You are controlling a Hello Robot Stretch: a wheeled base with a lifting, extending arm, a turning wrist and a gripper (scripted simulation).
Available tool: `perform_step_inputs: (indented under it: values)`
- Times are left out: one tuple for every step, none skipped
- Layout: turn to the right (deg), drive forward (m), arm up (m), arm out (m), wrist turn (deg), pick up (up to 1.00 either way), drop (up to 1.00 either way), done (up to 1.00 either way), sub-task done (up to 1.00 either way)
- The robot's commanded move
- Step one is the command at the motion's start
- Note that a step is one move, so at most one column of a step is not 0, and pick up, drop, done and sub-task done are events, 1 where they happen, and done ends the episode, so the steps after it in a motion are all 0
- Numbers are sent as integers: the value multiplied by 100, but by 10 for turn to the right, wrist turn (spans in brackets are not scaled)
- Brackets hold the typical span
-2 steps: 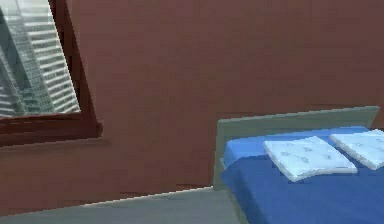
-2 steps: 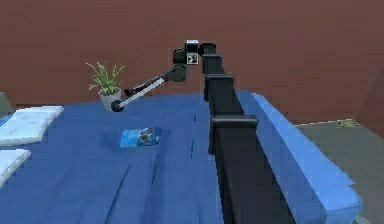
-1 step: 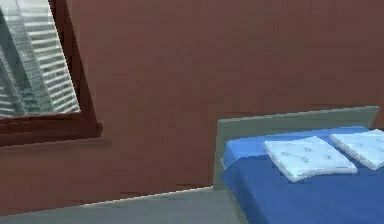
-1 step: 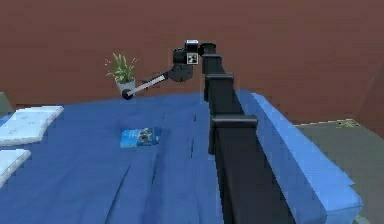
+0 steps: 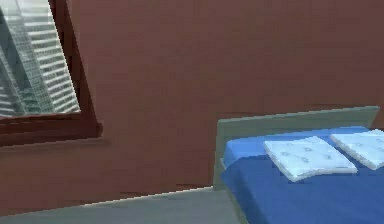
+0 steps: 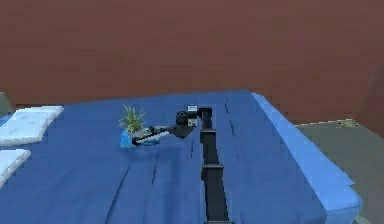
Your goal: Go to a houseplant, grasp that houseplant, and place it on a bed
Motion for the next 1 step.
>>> perform_step_inputs:
  values:
    - [0, 0, -32, 0, 0, 0, 0, 0, 0]
